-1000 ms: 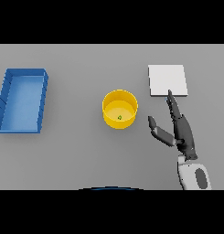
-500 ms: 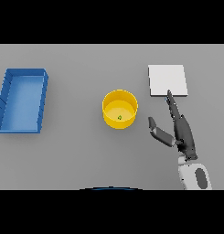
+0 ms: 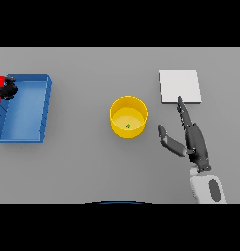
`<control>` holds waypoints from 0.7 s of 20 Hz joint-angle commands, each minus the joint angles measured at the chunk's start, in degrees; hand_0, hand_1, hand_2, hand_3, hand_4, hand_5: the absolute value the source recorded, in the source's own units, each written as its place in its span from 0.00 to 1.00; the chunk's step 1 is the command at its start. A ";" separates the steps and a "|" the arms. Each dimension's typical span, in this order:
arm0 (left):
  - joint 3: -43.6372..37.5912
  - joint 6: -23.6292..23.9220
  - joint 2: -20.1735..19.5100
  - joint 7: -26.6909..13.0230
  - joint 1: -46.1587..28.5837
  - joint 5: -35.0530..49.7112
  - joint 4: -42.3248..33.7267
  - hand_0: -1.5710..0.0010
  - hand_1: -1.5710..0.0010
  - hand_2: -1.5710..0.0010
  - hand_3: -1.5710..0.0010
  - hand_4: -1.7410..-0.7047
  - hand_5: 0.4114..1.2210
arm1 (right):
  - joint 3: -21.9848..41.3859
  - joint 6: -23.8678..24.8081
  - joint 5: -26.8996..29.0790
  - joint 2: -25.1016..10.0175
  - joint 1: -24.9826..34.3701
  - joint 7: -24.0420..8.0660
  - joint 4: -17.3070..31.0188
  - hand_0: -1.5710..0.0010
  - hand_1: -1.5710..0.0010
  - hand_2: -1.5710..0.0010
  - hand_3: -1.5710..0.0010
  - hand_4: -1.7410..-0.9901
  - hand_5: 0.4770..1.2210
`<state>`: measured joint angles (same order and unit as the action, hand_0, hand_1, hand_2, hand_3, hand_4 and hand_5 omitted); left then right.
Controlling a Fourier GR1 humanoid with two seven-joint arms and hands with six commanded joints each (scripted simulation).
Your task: Pick up the red beaker and tilt it to pour out 1 green nut into yellow bowl. Pick up the yellow bowl and place it on the metallic measuring scale.
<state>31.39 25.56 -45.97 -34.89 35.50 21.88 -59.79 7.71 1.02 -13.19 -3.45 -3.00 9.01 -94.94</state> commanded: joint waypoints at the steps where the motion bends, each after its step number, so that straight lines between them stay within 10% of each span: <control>1: 0.67 -1.01 -0.99 0.35 -0.59 0.75 -2.65 0.00 0.00 0.00 0.13 0.24 0.51 | -0.40 0.19 0.07 -0.43 -0.09 0.08 -0.56 1.00 1.00 1.00 1.00 0.77 0.27; 3: 1.86 -5.38 -4.16 2.89 -2.01 1.03 -6.51 0.05 0.12 0.17 0.30 0.57 0.41 | -0.43 0.44 -0.13 -0.52 0.07 -0.54 -0.61 1.00 1.00 1.00 1.00 0.78 0.26; 6: 0.97 -12.44 -5.64 5.91 -3.87 4.86 -8.06 0.49 0.55 0.57 0.64 0.84 0.33 | -0.30 -0.11 0.36 -0.64 -0.31 0.58 -0.82 1.00 1.00 1.00 1.00 0.78 0.26; 14: 4.04 -12.45 -3.84 7.11 -1.35 -0.83 -3.30 0.91 0.92 0.93 0.94 0.99 0.29 | 0.01 -0.03 -0.37 -0.79 -0.42 -0.50 -0.90 1.00 1.00 1.00 1.00 0.76 0.28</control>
<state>35.42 13.13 -49.82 -27.79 34.17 21.05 -63.09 7.73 0.98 -13.55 -4.24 -3.42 8.50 -95.84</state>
